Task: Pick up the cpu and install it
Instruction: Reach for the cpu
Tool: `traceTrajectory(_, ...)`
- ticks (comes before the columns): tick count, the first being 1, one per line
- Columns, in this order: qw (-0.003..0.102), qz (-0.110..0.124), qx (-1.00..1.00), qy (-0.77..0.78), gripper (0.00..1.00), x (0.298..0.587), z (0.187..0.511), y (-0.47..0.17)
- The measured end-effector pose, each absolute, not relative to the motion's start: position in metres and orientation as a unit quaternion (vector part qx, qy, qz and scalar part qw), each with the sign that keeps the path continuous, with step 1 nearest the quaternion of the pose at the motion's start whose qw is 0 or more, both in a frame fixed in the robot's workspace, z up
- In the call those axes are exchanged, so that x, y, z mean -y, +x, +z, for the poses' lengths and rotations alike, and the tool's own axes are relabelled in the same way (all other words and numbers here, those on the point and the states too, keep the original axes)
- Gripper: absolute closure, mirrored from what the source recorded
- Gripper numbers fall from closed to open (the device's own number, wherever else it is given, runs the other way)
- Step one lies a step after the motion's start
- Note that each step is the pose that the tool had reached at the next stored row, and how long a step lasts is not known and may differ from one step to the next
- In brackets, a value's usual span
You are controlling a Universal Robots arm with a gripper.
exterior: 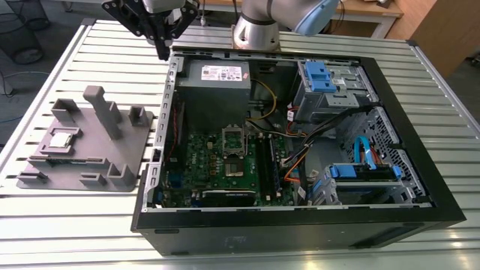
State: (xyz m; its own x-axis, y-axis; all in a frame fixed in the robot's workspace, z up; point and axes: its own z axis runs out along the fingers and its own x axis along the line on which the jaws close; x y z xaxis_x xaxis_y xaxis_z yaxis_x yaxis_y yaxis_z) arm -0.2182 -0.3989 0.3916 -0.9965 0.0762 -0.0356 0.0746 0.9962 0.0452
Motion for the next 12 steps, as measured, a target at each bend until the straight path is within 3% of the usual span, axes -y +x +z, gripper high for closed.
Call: traceTrajectory(12,0.019,0.022,-0.999,0.038,0.89,0.399,0.391,-0.24)
